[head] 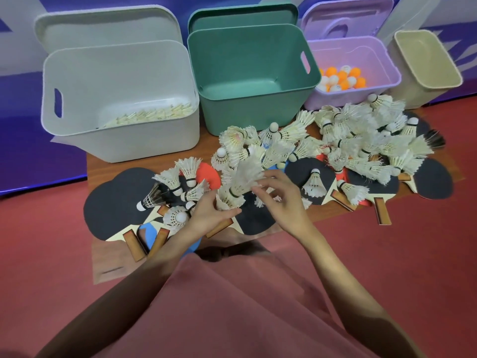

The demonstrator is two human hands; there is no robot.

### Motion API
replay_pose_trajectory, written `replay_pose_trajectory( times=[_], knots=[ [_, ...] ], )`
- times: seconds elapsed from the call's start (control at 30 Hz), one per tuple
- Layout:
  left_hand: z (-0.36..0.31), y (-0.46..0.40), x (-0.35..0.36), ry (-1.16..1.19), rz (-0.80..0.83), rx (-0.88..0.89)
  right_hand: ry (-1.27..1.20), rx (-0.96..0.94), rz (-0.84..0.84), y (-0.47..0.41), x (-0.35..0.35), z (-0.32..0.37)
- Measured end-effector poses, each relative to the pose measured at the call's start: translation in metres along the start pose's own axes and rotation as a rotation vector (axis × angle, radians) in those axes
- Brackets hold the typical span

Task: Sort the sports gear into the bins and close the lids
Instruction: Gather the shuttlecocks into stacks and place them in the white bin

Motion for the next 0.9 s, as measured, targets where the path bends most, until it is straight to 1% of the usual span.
replay_pose_trajectory(
  times=[0.1,0.13,0.2,0.27,0.3,0.37,0.4,0.43,0.47,0.53,0.6,0.63,0.67,0.8,0.9],
  knots=[
    [0.0,0.0,-0.001,-0.018,0.004,0.03,0.083,-0.01,0.27,0.004,0.019,-0.01],
    [0.0,0.001,-0.003,-0.015,0.002,0.044,0.101,-0.013,0.322,0.005,0.025,-0.012],
    [0.001,0.004,-0.009,-0.012,-0.017,0.065,0.094,-0.022,0.373,0.006,0.031,-0.011],
    [0.003,0.008,-0.016,0.027,-0.053,0.072,0.066,-0.048,0.39,0.004,0.035,-0.007],
    [0.006,0.009,-0.021,0.048,-0.09,0.066,0.05,-0.056,0.366,0.002,0.036,-0.005],
    [0.011,0.013,-0.034,0.084,-0.187,0.043,0.029,-0.051,0.245,-0.005,0.034,-0.01],
    [0.015,0.015,-0.041,0.099,-0.233,0.029,0.048,-0.035,0.189,-0.009,0.033,-0.017],
    [0.018,0.016,-0.048,0.118,-0.263,0.018,0.096,-0.01,0.17,-0.013,0.033,-0.026],
    [0.021,0.019,-0.054,0.139,-0.287,0.01,0.168,0.028,0.201,-0.015,0.036,-0.038],
    [0.029,0.022,-0.065,0.16,-0.327,-0.003,0.334,0.096,0.381,-0.018,0.046,-0.062],
    [0.035,0.027,-0.073,0.165,-0.352,-0.026,0.478,0.086,0.544,-0.018,0.061,-0.075],
    [0.039,0.029,-0.075,0.166,-0.361,-0.035,0.538,0.059,0.583,-0.018,0.068,-0.078],
    [0.04,0.03,-0.077,0.172,-0.371,-0.043,0.592,0.026,0.594,-0.019,0.073,-0.079],
    [0.037,0.034,-0.082,0.186,-0.414,-0.019,0.721,-0.058,0.544,-0.028,0.087,-0.078],
    [0.033,0.034,-0.086,0.219,-0.431,0.01,0.74,-0.054,0.503,-0.036,0.086,-0.075]
  ],
)
Point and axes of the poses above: each hand's wrist, its own y-axis away from the middle knuckle, its own x-axis out of the palm, z = x × y, the point moved 4 cm from there along -y, towards the middle knuckle, and after that the axes turned 8 degrees about -x, right-handed, at the moved point
